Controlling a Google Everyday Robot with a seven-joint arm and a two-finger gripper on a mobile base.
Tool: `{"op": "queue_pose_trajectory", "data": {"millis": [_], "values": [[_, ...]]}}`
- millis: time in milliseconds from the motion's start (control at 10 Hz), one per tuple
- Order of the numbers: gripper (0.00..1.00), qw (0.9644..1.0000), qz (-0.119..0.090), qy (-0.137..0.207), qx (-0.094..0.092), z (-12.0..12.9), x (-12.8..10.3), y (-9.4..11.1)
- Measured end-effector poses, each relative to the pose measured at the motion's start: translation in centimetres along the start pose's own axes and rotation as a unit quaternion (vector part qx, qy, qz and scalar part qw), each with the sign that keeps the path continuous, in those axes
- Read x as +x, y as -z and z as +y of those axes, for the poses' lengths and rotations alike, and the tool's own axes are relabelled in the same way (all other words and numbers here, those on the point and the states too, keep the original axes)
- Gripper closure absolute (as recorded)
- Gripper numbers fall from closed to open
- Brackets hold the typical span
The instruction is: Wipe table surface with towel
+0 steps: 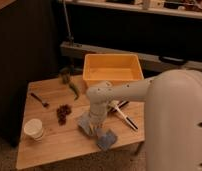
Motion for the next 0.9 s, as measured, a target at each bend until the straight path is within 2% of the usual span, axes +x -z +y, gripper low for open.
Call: {"op": "queue_pose_trajectory", "data": {"millis": [200,300,400,800,900], "values": [[1.00,1.0000,-0.006,-0.006,0.000,0.3,-2.2,-1.9],[1.00,0.9999,-0.013,-0.007,-0.005,0.9,-3.0,-2.2],[1.00,0.9998,-0.021,-0.003,-0.007,1.5,-3.7,-2.2],[1.00,0.9998,-0.021,0.000,-0.005,1.5,-3.8,-1.9],[1.00,0.9995,-0.032,0.004,-0.004,1.7,-4.2,-1.5]]}}
